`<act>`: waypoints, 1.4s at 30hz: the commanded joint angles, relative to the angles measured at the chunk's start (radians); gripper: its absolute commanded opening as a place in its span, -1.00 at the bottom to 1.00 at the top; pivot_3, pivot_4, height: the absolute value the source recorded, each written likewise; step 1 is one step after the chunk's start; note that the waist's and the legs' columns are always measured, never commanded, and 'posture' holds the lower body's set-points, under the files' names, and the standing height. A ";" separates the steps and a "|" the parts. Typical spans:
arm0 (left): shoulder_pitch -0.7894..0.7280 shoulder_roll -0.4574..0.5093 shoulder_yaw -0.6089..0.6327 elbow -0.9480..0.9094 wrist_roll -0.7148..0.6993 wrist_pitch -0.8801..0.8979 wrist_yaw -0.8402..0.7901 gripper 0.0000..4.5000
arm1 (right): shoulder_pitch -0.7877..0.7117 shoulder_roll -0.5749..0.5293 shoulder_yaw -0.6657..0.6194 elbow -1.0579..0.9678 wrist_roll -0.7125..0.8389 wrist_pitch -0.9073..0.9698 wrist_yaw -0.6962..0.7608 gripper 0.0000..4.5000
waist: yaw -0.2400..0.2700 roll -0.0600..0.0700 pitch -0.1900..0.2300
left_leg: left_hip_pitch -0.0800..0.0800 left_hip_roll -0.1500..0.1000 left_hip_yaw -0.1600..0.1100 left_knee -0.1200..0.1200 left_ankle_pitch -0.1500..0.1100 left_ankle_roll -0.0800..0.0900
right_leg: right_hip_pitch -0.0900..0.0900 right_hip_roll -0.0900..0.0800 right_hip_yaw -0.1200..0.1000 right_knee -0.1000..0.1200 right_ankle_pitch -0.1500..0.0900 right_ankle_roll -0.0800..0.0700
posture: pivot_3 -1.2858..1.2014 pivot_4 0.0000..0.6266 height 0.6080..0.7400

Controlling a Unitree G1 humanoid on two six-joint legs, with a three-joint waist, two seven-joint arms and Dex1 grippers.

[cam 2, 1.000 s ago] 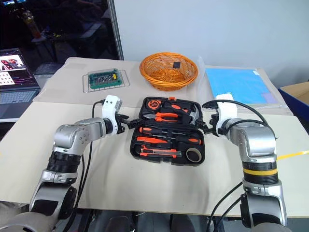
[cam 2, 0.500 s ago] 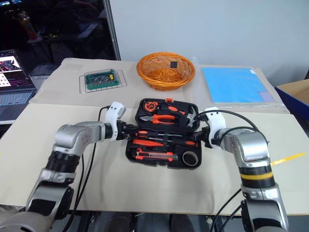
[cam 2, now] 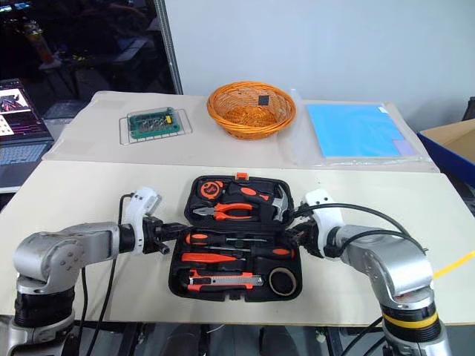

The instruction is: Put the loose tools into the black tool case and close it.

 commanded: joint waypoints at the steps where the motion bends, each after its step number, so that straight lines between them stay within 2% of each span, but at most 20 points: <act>1: -0.082 0.034 0.065 -0.007 -0.051 0.005 -0.005 0.05 | -0.069 -0.039 -0.121 -0.034 0.021 0.052 -0.001 0.38 | 0.007 0.000 0.000 | 0.000 0.000 0.000 0.000 0.000 0.000 | 0.000 0.000 0.000 0.000 0.000 0.000 | 0.03 -0.52 1.00; 2: -0.099 0.041 0.056 0.012 -0.047 0.002 0.000 0.29 | -0.093 -0.035 -0.133 -0.020 0.022 0.065 -0.009 0.55 | 0.010 0.000 0.000 | 0.000 0.000 0.000 0.001 0.000 0.000 | 0.000 0.000 0.000 0.000 0.000 0.000 | 0.03 -0.52 1.00; 3: -0.114 0.045 0.042 0.037 -0.038 -0.006 0.004 0.41 | -0.122 -0.029 -0.133 0.001 0.021 0.069 -0.016 0.67 | 0.011 0.000 0.000 | 0.000 0.000 0.000 0.001 0.000 0.000 | 0.000 0.000 0.000 0.000 0.000 0.000 | 0.03 -0.52 1.00; 4: -0.129 0.046 0.027 0.058 -0.029 -0.010 0.010 0.62 | -0.146 -0.025 -0.126 0.025 0.019 0.070 -0.022 0.85 | 0.012 0.000 0.000 | 0.001 0.000 0.000 0.001 0.000 0.000 | 0.000 0.000 0.000 0.000 0.000 0.000 | 0.03 -0.52 1.00; 8: -0.231 0.011 -0.086 0.231 0.091 -0.065 0.108 0.62 | -0.278 0.046 -0.057 0.202 -0.026 0.051 -0.087 0.85 | 0.014 0.000 0.000 | 0.001 0.000 0.000 0.001 0.000 0.000 | 0.000 0.001 0.001 0.000 0.000 0.000 | 0.03 -0.52 1.00; 11: -0.276 -0.013 -0.137 0.319 0.136 -0.086 0.140 0.62 | -0.351 0.005 0.094 0.297 -0.090 0.107 -0.144 0.85 | 0.014 0.000 0.000 | 0.000 0.000 0.000 0.001 0.000 0.000 | -0.001 0.001 0.001 0.000 0.000 -0.001 | 0.03 -0.52 1.00; 14: -0.307 -0.045 -0.143 0.382 0.153 -0.104 0.153 0.62 | -0.417 0.077 0.038 0.427 -0.059 0.133 -0.119 0.85 | 0.016 0.000 0.000 | -0.003 0.000 0.000 0.001 0.000 0.000 | -0.003 0.001 0.002 0.000 0.000 0.000 | 0.03 -0.52 1.00; 16: -0.321 -0.061 -0.147 0.422 0.162 -0.105 0.158 0.62 | -0.443 0.087 0.062 0.507 -0.072 0.116 -0.121 0.85 | 0.016 0.000 0.000 | -0.007 0.000 0.000 0.001 0.000 0.000 | -0.006 0.001 0.002 0.000 0.000 0.000 | 0.03 -0.52 1.00; 17: -0.325 -0.065 -0.154 0.440 0.168 -0.109 0.156 0.65 | -0.449 0.085 0.086 0.538 -0.082 0.101 -0.123 0.74 | 0.016 0.000 0.000 | -0.009 0.000 0.000 0.001 0.000 0.000 | -0.008 0.002 0.002 0.000 0.000 0.000 | 0.03 -0.52 1.00; 20: -0.335 -0.074 -0.167 0.479 0.176 -0.132 0.146 0.31 | -0.463 0.085 0.115 0.587 -0.087 0.082 -0.118 0.37 | 0.019 0.000 0.000 | -0.013 -0.001 0.000 0.001 0.000 0.000 | -0.014 0.001 0.002 0.001 0.000 0.000 | 0.03 -0.52 1.00; 28: -0.373 -0.100 -0.186 0.575 0.185 -0.181 0.101 -1.00 | -0.466 0.083 0.118 0.648 -0.084 0.058 -0.107 -0.84 | 0.018 0.000 0.000 | -0.013 0.000 0.000 0.003 0.001 -0.001 | -0.013 0.002 0.002 0.002 0.003 0.001 | 0.03 -0.52 1.00; 29: -0.379 -0.101 -0.191 0.589 0.186 -0.188 0.093 -1.00 | -0.464 0.082 0.115 0.645 -0.082 0.054 -0.104 -0.97 | 0.017 0.000 0.000 | -0.012 0.000 0.000 0.003 0.002 0.000 | -0.012 0.002 0.002 0.002 0.003 0.001 | 0.03 -0.52 1.00; 34: -0.406 -0.113 -0.202 0.633 0.196 -0.269 0.055 -1.00 | -0.468 0.102 0.085 0.642 -0.080 -0.008 -0.099 -0.97 | 0.018 0.001 -0.001 | -0.012 0.000 0.000 0.003 0.002 -0.001 | -0.012 0.002 0.002 0.003 0.003 0.001 | 0.03 -0.52 1.00; 38: -0.492 -0.128 -0.228 0.740 0.243 -0.452 -0.018 -1.00 | -0.505 0.122 0.089 0.696 -0.108 -0.211 -0.075 -0.97 | 0.018 0.000 0.000 | -0.012 0.000 0.000 0.003 0.004 0.000 | -0.012 0.003 0.002 0.002 0.005 0.001 | 0.03 -0.52 1.00; 42: -0.502 -0.113 -0.293 0.764 0.316 -0.620 -0.096 -1.00 | -0.515 0.128 0.096 0.722 -0.139 -0.374 -0.053 -0.97 | 0.016 0.000 0.000 | -0.015 0.000 0.001 0.003 0.006 0.000 | -0.015 0.003 0.003 0.002 0.007 0.002 | 0.03 -0.52 1.00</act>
